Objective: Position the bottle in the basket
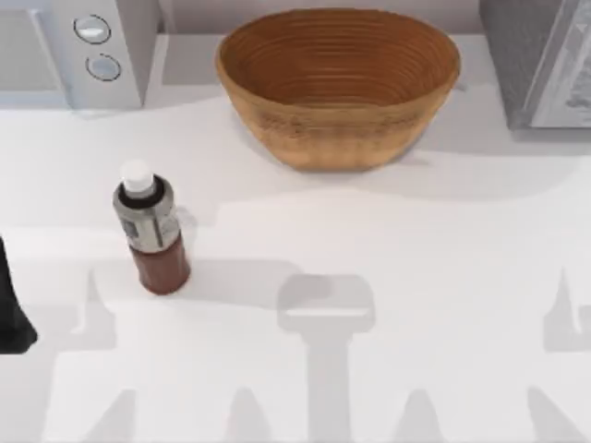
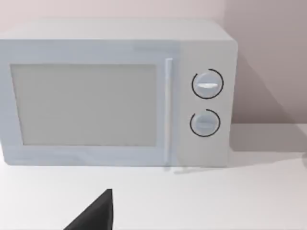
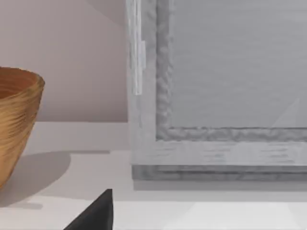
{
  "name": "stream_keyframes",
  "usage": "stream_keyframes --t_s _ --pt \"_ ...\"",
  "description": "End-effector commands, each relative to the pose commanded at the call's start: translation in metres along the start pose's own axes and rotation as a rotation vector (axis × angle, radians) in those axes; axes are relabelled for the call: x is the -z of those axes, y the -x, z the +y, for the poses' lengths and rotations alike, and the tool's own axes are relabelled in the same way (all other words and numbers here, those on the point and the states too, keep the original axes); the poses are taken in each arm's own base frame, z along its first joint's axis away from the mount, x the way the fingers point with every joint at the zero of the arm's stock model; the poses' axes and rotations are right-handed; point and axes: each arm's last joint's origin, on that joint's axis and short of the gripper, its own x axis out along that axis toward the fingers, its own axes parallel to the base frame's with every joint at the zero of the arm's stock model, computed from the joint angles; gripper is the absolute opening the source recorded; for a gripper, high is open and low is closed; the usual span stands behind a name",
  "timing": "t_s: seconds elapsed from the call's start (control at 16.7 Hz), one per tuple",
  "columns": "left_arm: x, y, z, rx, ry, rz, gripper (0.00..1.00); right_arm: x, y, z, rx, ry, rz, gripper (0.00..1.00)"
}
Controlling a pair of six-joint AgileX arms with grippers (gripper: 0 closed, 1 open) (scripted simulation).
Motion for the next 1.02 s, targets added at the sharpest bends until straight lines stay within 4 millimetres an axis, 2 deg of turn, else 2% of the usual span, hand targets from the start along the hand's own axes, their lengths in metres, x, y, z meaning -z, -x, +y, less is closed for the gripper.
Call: stream_keyframes --t_s 0.24,0.48,0.78,1.02 --pt "-0.002 -0.002 0.0 0.018 -0.003 -0.004 1.0 0.0 0.0 0.0 0.0 0.0 0.0 1.0" --pt "-0.009 -0.013 -0.002 0.112 -0.019 -0.009 1.0 0.0 0.0 0.0 0.0 0.0 0.0 1.0" --pt "-0.011 -0.045 -0.003 0.301 -0.043 0.02 1.0 0.0 0.0 0.0 0.0 0.0 0.0 1.0" --pt "0.004 -0.076 -0.001 0.47 -0.053 0.055 1.0 0.0 0.0 0.0 0.0 0.0 0.0 1.0"
